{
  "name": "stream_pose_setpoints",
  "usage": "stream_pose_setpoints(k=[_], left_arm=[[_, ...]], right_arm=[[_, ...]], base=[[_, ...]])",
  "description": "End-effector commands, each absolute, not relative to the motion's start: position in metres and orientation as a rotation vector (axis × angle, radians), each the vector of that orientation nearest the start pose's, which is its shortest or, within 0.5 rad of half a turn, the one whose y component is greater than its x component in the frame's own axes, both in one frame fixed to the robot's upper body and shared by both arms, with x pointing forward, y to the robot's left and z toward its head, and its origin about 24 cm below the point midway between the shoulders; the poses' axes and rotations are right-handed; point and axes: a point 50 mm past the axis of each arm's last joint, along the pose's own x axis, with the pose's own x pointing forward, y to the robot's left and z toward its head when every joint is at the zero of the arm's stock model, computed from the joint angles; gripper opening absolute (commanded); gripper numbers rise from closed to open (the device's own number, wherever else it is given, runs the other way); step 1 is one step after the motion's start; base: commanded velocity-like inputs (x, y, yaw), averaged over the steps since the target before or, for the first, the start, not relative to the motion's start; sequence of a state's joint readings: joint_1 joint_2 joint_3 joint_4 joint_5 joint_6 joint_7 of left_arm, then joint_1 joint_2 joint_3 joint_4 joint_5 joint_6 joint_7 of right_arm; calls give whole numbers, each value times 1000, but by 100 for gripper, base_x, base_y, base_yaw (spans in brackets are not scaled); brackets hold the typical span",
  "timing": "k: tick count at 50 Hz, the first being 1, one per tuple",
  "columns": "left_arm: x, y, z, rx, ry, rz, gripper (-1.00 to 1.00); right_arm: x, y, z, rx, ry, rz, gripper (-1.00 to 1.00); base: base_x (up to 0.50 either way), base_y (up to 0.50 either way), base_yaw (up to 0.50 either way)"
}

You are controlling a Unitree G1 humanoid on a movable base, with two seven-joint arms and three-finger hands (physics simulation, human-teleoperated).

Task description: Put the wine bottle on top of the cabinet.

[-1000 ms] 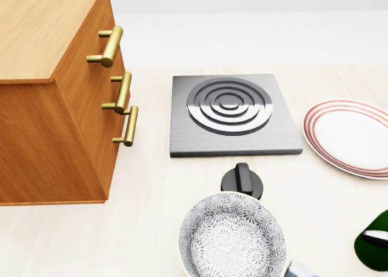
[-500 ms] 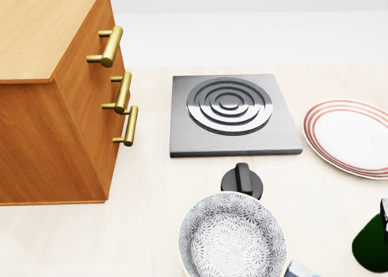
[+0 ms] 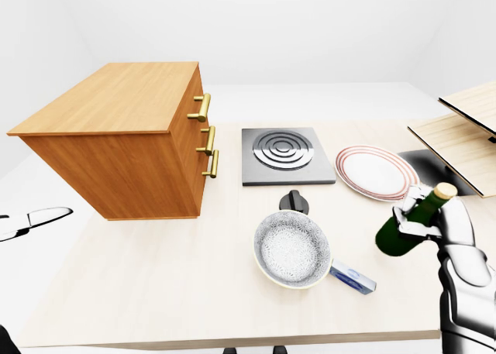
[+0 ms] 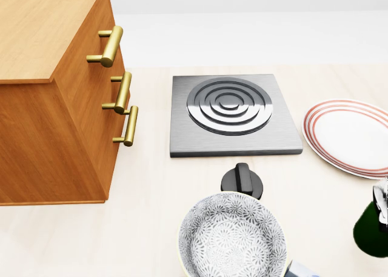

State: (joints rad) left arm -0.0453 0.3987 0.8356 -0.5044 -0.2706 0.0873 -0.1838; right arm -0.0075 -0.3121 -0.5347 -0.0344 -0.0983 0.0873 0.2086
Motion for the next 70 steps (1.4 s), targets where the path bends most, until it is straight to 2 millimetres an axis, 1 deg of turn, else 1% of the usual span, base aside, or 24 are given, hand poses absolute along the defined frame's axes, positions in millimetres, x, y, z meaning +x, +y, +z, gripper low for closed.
stream_pose_setpoints(k=[1,10,16,18,20,22,24,29,31,33,36,39,40,43,46,47,49,50,52,55,58,64,67,70], left_arm=[[168,327,227,339,-634,445,100],[168,325,229,345,-644,440,100],[169,324,231,347,-650,437,100],[169,319,238,362,-683,420,100],[171,310,254,388,-751,382,100],[173,305,265,411,-793,361,100],[174,295,285,443,-880,318,100],[182,282,307,455,-971,265,100],[183,277,315,453,-1007,247,100],[184,269,331,455,-1071,213,100],[188,259,345,452,-1121,171,100],[193,251,353,442,-1149,137,100],[196,245,358,432,-1166,112,100],[206,234,364,410,-1184,73,100],[214,225,365,386,-1184,50,100],[220,218,365,371,-1183,23,100],[223,212,367,364,-1190,4,100],[226,204,370,358,-1200,-23,100],[230,197,374,358,-1212,-46,100],[236,187,384,294,-1234,-93,100],[251,174,391,269,-1211,-127,100],[273,151,394,222,-1157,-191,100],[277,145,391,221,-1141,-210,100],[279,142,388,227,-1129,-219,100]], right_arm=[[231,-297,150,-449,-238,-307,-100],[234,-291,173,-504,-321,-274,-100],[235,-290,176,-512,-329,-268,-100],[238,-287,181,-524,-348,-256,-100],[240,-286,187,-535,-367,-248,-100],[241,-285,189,-538,-376,-245,-100],[243,-284,191,-531,-384,-241,-100],[251,-281,188,-513,-374,-228,-100],[253,-279,189,-514,-379,-222,-100],[255,-277,193,-518,-393,-215,-100],[258,-276,196,-518,-403,-209,-100],[261,-274,196,-515,-404,-204,-100],[263,-273,198,-515,-409,-198,-100],[267,-268,205,-511,-439,-176,-100],[270,-264,214,-514,-472,-164,-100],[270,-263,218,-517,-488,-160,-100],[272,-261,223,-523,-505,-153,-100],[273,-258,228,-530,-525,-145,-100],[273,-256,233,-538,-542,-138,-100],[275,-255,239,-544,-558,-134,-100],[277,-254,245,-541,-575,-133,-100],[284,-246,254,-536,-608,-105,-100],[286,-243,259,-531,-624,-95,-100],[283,-237,271,-547,-674,-80,-100]], base=[[0,0,0],[0,0,0],[0,0,0],[0,0,0],[0,0,0],[0,0,0],[0,0,0],[0,0,0],[0,0,0],[0,0,0],[0,0,0],[0,0,0],[0,0,0],[0,0,0],[0,0,0],[0,0,0],[0,0,0],[0,0,0],[0,0,0],[0,0,0],[0,0,0],[0,0,0],[0,0,0],[0,0,0]])
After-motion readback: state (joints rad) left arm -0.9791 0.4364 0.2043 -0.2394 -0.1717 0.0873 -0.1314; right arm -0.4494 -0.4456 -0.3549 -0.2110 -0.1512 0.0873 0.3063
